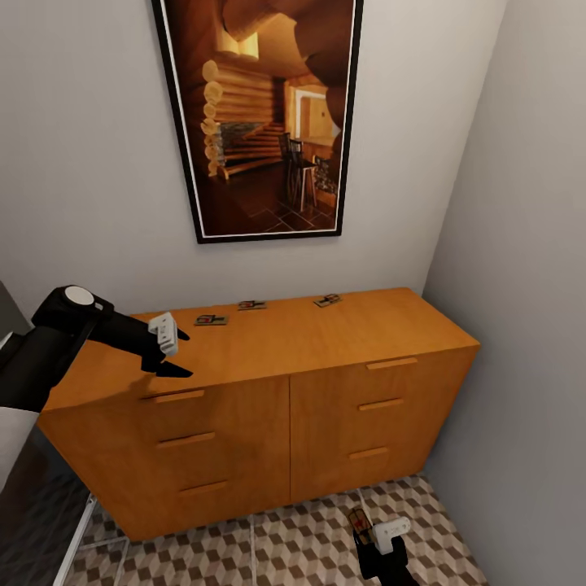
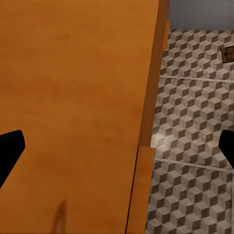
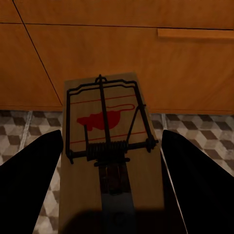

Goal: Take the four mousetraps from the cabinet in the bathroom and place them on the bathroom floor. Make sure all four end up on the same floor surface, and ensure that at least two of them are either under or directly next to the same bathroom sink.

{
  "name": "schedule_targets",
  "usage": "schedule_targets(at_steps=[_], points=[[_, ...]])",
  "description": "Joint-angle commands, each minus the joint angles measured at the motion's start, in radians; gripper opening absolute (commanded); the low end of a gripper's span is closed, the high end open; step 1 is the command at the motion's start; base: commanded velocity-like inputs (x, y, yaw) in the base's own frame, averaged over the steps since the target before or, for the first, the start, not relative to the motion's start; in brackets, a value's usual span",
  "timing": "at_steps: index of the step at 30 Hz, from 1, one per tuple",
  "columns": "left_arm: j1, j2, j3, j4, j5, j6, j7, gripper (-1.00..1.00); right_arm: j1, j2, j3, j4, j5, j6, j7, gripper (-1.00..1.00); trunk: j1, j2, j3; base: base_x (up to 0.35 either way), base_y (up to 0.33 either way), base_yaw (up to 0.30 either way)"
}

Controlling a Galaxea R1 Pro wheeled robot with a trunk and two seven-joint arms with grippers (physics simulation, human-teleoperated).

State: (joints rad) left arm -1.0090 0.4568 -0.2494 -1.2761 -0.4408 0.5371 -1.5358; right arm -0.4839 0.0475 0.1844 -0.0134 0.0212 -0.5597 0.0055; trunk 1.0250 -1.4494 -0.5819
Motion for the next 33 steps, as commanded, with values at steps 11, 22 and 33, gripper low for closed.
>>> schedule_targets(at_steps=[11,22,33], points=[[-0.001,-0.001,-0.002,0.013,-0.006,0.011,-0.006,1.00,0.006,-0.001,0.000,0.001,0.002,-0.004,0.002,-1.00,0.000,-0.001,-0.001,0.006,0.000,0.000],[-0.001,-0.001,-0.001,0.020,-0.006,0.009,-0.006,1.00,0.220,-0.048,0.000,0.001,0.001,-0.185,0.005,-1.00,0.000,-0.001,-0.001,0.006,0.000,0.000],[0.000,-0.001,0.001,0.017,-0.006,0.009,-0.006,1.00,0.362,-0.042,-0.003,-0.001,-0.005,-0.488,-0.054,-1.00,0.000,-0.001,-0.001,0.000,0.000,0.000]])
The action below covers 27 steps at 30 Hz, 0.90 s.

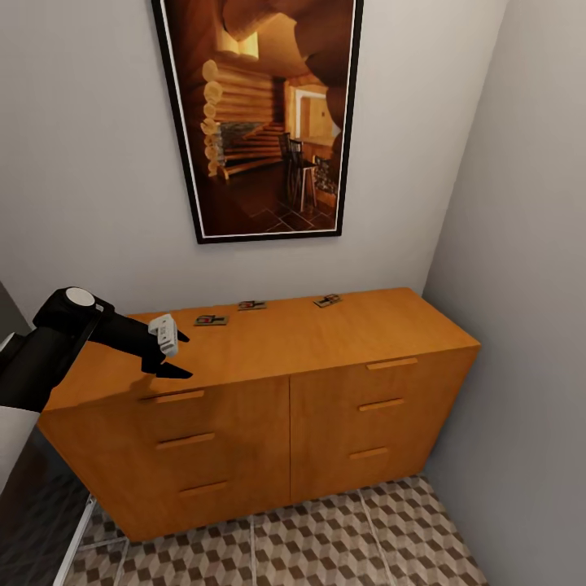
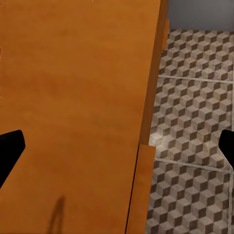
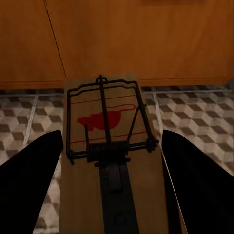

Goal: Take the four mousetraps from the cabinet in the bathroom and place them on the bathroom floor. Make sure all four end up on the same floor surface, and ensure that at least two of them are either under or directly next to the same bathroom sink.

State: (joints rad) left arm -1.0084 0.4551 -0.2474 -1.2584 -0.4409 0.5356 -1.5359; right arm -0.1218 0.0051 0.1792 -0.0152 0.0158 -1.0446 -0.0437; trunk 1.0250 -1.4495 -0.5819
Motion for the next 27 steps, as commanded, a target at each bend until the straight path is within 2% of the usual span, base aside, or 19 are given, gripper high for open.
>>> schedule_targets(at_steps=[1,8,13,22,27], points=[[-0.001,0.001,-0.001,0.000,-0.005,0.011,-0.006,1.00,0.001,0.006,0.002,0.000,0.000,-0.003,-0.010,-1.00,0.000,-0.001,-0.001,0.000,0.000,0.000],[-0.001,-0.004,-0.003,0.001,-0.005,0.010,-0.006,1.00,0.004,0.016,0.001,0.000,0.000,-0.003,-0.018,-1.00,0.000,-0.001,-0.001,0.175,0.121,0.000],[-0.001,-0.016,-0.004,0.002,-0.006,0.010,-0.005,1.00,0.004,0.018,0.002,0.000,0.000,-0.003,-0.019,-1.00,0.000,-0.001,-0.001,0.250,0.184,0.000],[-0.001,-0.021,-0.005,0.005,-0.007,0.010,-0.004,1.00,0.004,0.019,0.002,0.000,0.000,-0.003,-0.019,-1.00,0.000,-0.001,-0.001,0.261,0.143,0.000],[-0.001,-0.021,-0.031,0.008,-0.008,0.010,-0.001,1.00,0.004,0.019,0.002,0.000,0.001,-0.003,-0.019,-1.00,0.000,-0.001,-0.001,0.304,0.012,0.000]])
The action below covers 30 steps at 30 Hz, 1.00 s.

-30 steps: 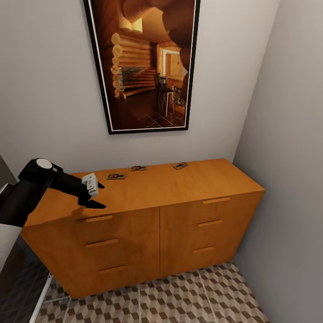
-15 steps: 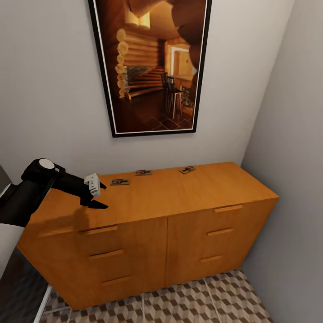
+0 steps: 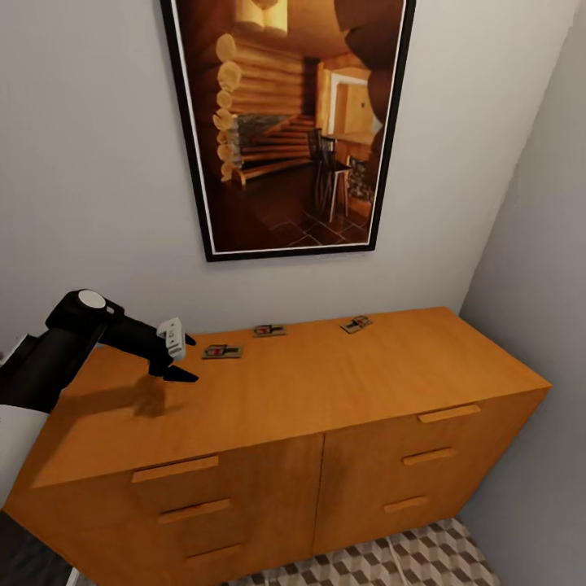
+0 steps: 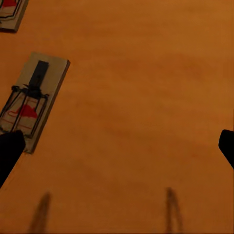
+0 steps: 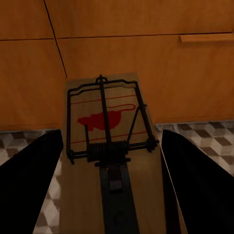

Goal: Take the four mousetraps from the cabinet in the bathroom and place them on the bathroom floor. Make sure all four end up on the same floor surface, and ensure that at least two of them are either under or directly next to the same bathroom sink.

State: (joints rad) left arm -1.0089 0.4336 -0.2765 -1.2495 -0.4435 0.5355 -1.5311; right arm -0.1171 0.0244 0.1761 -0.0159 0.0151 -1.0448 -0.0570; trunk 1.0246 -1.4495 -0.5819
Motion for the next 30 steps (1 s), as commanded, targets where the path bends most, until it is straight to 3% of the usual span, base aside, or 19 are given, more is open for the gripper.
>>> schedule_targets(at_steps=[1,30], points=[[-0.001,0.001,-0.004,-0.001,-0.006,0.011,-0.005,1.00,0.000,0.000,0.005,0.001,0.001,-0.002,-0.006,-1.00,0.000,0.000,-0.001,0.222,0.003,0.000],[-0.001,0.001,-0.013,0.013,-0.009,0.010,-0.001,1.00,0.000,0.001,0.005,0.001,0.002,-0.002,-0.006,-1.00,0.000,0.000,-0.001,0.066,0.000,0.000]])
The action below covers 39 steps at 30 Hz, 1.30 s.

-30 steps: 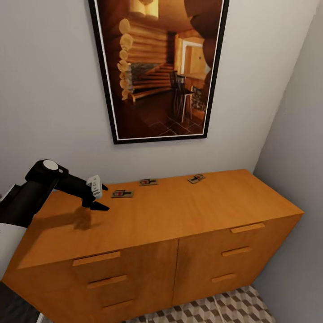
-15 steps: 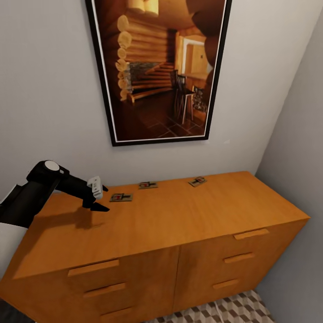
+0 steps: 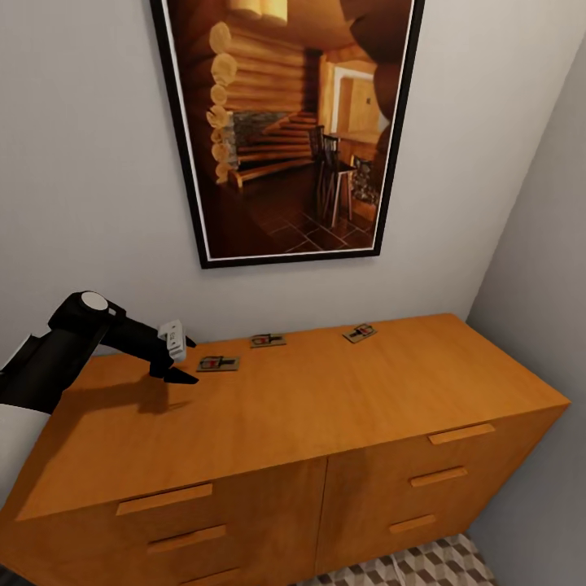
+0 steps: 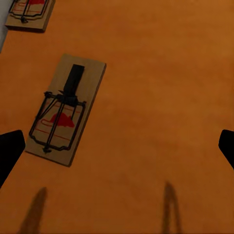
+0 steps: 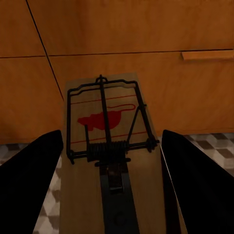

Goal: Take the four mousetraps from the cabinet in the bathroom and place them on the bathroom floor. Make sure all four end up on the same floor surface, and ensure that at least two of them are either under or directly next to the same bathroom sink.

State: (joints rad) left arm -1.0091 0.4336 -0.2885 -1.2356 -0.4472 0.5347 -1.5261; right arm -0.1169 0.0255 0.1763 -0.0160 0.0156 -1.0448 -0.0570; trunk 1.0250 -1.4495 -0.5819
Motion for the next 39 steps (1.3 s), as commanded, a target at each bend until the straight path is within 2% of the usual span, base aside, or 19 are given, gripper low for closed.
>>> schedule_targets(at_steps=[1,14,25,29,32,39], points=[[-0.001,0.001,-0.001,-0.001,-0.005,0.010,-0.005,1.00,-0.001,0.000,0.005,0.001,0.001,-0.002,-0.006,-1.00,0.000,-0.001,-0.001,0.001,0.000,0.000],[-0.001,0.000,-0.003,-0.001,-0.005,0.011,-0.003,1.00,0.000,0.001,0.005,0.001,0.001,-0.002,-0.006,-1.00,0.000,-0.001,-0.001,0.174,0.000,0.000],[-0.001,0.000,-0.006,0.024,-0.007,0.010,-0.003,1.00,0.000,0.001,0.005,0.001,0.001,-0.002,-0.006,-1.00,0.000,-0.001,-0.001,0.021,0.000,0.000],[-0.001,0.000,-0.029,0.034,-0.007,0.009,-0.002,1.00,0.000,0.001,0.005,0.001,0.001,-0.002,-0.006,-1.00,0.000,-0.001,-0.001,0.000,0.000,0.000],[-0.001,0.000,-0.052,0.056,-0.008,-0.021,-0.001,1.00,-0.001,0.001,0.006,0.001,0.001,-0.002,-0.006,-1.00,0.000,-0.001,-0.001,0.000,0.000,0.000],[-0.001,-0.017,-0.060,0.086,-0.008,-0.064,0.000,1.00,0.000,0.001,0.005,0.001,0.001,-0.002,-0.006,-1.00,0.000,-0.001,-0.001,0.000,0.000,0.000]])
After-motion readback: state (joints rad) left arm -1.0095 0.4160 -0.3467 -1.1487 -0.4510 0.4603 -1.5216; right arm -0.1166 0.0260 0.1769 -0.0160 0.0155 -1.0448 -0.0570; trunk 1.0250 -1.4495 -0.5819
